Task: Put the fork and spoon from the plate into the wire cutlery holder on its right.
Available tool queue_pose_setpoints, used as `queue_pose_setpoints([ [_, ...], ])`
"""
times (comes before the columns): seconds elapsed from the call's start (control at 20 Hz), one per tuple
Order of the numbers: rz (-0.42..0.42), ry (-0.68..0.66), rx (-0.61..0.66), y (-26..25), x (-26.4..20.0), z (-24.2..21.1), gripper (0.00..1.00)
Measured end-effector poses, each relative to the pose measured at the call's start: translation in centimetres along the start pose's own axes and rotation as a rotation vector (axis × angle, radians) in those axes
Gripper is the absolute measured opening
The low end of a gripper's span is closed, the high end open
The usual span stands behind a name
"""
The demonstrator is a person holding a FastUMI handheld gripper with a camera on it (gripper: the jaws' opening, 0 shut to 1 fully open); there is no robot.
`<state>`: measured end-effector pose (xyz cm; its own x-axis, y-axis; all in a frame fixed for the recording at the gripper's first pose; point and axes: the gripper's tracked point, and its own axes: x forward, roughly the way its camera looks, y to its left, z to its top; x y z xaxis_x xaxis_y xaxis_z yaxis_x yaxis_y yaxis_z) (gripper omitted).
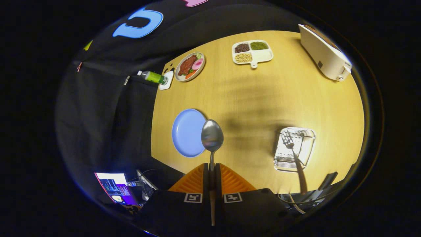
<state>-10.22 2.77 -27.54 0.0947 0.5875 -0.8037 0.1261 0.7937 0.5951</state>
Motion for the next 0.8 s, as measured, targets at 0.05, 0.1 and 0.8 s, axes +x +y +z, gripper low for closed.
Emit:
queue_pose_setpoints([
  [0.05,-0.027,0.012,-0.002,-1.5,-1.1,-0.3,0.09],
  [0.1,-0.06,0.031,-0.012,-3.2,-2.0,-0.7,0.09],
  [0.8,-0.373,0.451,0.02,-13.9,-0.2,-1.1,0.09],
])
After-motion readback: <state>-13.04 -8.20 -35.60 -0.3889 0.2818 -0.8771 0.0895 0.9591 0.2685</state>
